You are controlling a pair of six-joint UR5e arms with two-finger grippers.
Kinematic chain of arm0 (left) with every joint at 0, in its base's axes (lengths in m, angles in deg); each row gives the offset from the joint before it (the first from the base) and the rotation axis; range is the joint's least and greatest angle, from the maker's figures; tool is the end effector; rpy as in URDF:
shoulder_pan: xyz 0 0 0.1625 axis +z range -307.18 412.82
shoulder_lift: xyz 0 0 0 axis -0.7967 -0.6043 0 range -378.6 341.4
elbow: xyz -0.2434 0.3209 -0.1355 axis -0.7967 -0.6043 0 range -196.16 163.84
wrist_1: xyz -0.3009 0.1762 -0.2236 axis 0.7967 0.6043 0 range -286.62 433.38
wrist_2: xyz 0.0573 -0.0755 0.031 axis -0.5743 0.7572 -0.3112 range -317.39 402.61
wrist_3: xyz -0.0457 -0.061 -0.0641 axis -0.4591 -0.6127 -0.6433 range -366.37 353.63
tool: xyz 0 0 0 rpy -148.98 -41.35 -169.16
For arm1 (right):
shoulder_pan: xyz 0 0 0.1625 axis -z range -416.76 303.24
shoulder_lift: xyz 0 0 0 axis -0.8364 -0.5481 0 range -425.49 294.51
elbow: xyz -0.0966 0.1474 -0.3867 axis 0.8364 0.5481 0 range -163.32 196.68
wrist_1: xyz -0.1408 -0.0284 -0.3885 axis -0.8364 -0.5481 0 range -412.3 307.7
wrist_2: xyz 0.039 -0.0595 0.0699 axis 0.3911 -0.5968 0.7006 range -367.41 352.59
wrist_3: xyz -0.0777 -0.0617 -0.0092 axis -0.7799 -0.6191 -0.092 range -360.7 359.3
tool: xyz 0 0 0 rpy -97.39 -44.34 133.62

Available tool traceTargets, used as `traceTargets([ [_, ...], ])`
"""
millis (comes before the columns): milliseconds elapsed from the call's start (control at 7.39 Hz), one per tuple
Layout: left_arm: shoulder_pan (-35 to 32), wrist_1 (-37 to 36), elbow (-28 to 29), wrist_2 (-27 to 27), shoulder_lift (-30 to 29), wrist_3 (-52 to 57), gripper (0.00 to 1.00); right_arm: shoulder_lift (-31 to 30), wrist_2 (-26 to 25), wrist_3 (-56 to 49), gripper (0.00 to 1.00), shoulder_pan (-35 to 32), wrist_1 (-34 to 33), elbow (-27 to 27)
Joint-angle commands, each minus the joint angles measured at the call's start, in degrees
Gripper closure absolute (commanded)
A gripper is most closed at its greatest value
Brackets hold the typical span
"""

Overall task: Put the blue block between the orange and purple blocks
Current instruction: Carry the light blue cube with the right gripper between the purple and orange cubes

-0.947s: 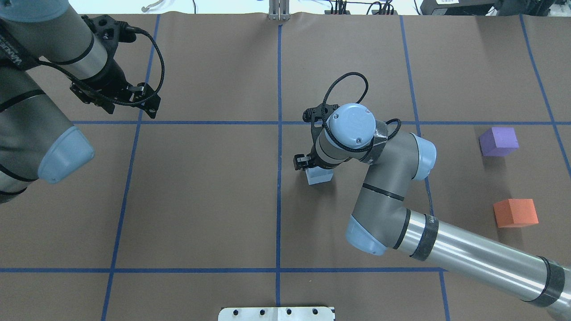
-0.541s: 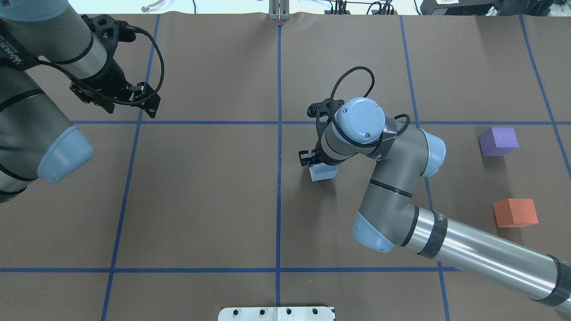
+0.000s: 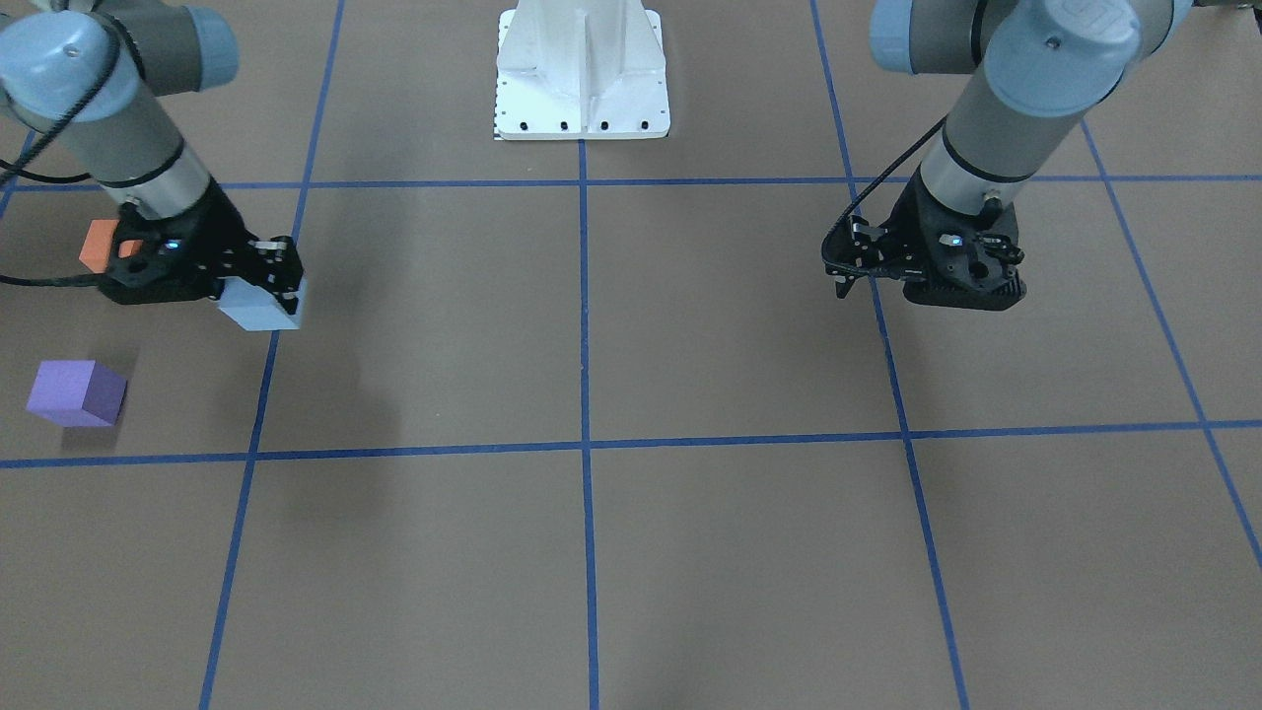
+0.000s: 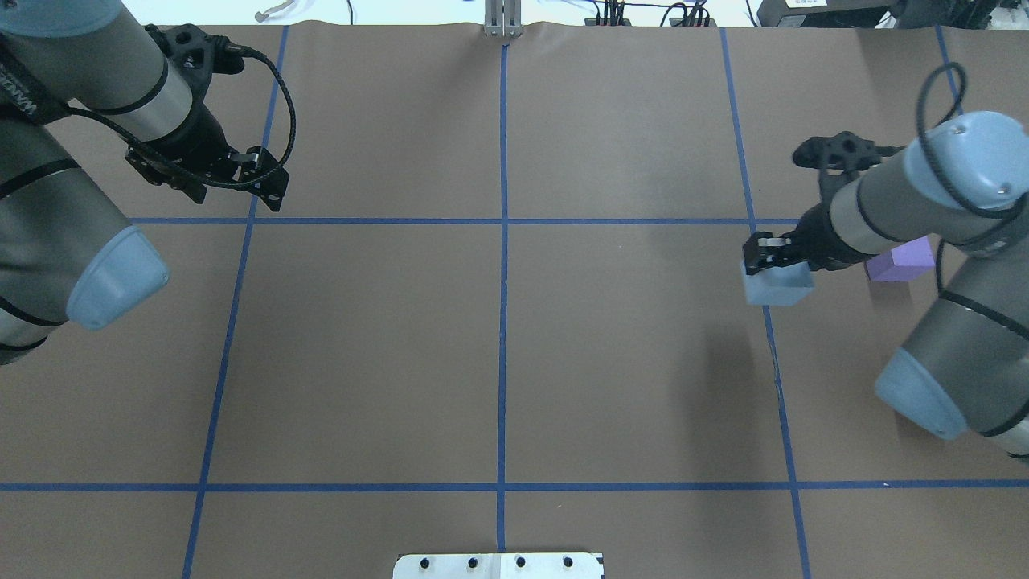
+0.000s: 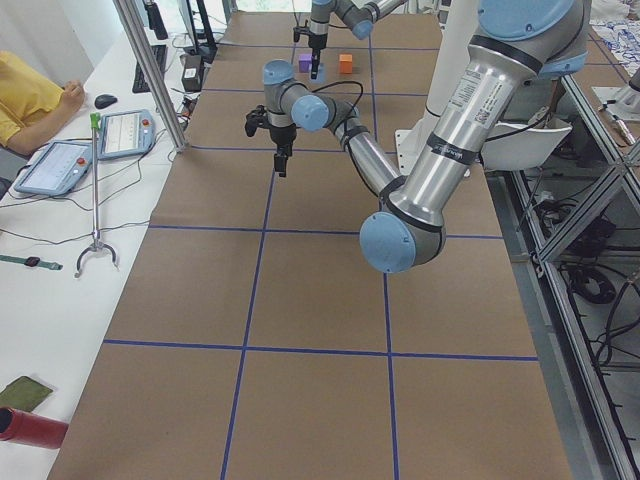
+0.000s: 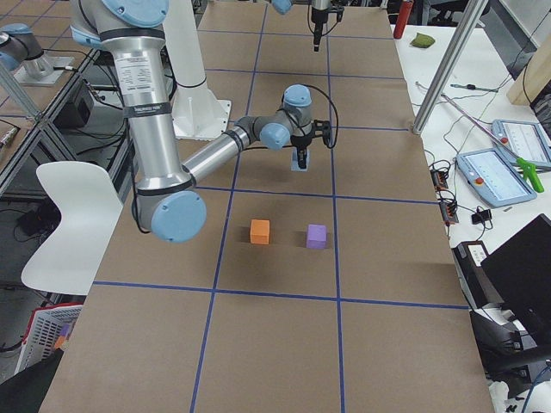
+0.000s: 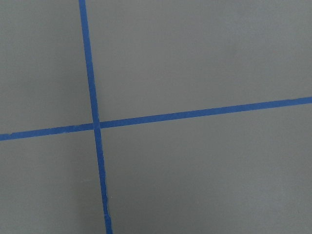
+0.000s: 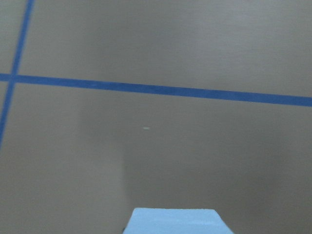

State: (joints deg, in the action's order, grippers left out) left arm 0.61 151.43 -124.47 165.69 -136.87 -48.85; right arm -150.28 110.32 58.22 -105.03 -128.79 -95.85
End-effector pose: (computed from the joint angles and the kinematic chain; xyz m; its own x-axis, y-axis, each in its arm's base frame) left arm 0.3055 -0.5228 0.2638 0.6885 0.1204 -0.7152 -0.0531 0.9919 0.1158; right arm -0.2805 -0.4451 0.4037 0.6642 0.0582 0.7453 -0.1325 0.9903 0.0408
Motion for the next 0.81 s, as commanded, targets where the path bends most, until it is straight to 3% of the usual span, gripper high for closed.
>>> traceTargets([
  [0, 0.0, -0.1, -0.5, 0.0, 0.0, -0.1, 0.0, -11.9, 2.6, -1.1, 1.0, -5.7, 3.9, -0.7],
  [271, 0.1, -0.2, -0.8, 0.0, 0.1, -1.0, 0.0, -15.4, 3.1, -1.6, 1.0, -6.0, 15.4, 6.1],
  [677, -0.2, -0.4, -1.4, -0.2, 0.2, -0.9, 0.0, -15.9, 4.6, -3.8, 1.0, -6.7, 18.4, 9.9],
])
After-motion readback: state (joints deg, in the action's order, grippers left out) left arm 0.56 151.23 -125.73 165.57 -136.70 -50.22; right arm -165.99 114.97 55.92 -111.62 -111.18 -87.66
